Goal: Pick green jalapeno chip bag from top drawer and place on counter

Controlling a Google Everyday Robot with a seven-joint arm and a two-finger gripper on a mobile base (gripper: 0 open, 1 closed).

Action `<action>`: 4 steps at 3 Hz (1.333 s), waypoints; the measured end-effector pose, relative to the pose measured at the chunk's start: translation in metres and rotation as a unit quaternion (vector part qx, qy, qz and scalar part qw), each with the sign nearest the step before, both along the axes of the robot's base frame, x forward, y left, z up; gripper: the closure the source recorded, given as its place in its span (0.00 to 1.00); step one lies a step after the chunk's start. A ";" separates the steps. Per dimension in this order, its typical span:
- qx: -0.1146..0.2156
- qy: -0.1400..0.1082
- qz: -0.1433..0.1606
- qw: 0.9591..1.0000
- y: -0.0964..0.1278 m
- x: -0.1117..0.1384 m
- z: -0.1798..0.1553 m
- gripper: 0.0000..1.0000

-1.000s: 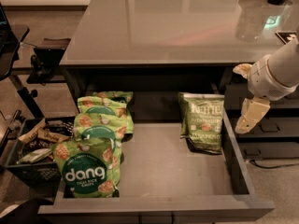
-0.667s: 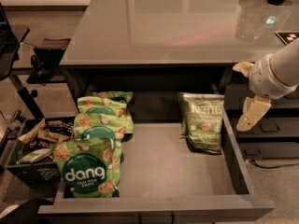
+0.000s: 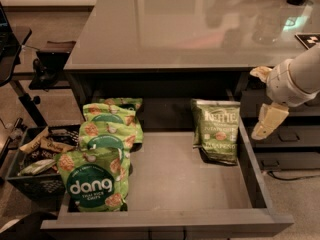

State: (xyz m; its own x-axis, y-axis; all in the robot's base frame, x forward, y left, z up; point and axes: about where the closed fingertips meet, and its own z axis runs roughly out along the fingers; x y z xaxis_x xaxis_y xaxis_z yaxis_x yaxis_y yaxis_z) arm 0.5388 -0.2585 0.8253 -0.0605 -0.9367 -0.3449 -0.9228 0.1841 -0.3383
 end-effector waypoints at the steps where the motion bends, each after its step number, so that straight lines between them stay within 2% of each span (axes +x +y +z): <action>1: 0.030 0.004 -0.050 0.998 -0.014 0.022 -0.019 0.00; 2: 0.049 0.019 -0.098 0.994 -0.023 0.043 -0.045 0.00; 3: 0.062 0.039 -0.131 0.989 -0.027 0.056 -0.069 0.00; 4: 0.069 0.053 -0.145 0.986 -0.028 0.062 -0.088 0.00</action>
Offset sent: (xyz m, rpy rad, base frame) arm 0.0696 -0.0375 -0.0739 0.1476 0.0709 -0.3256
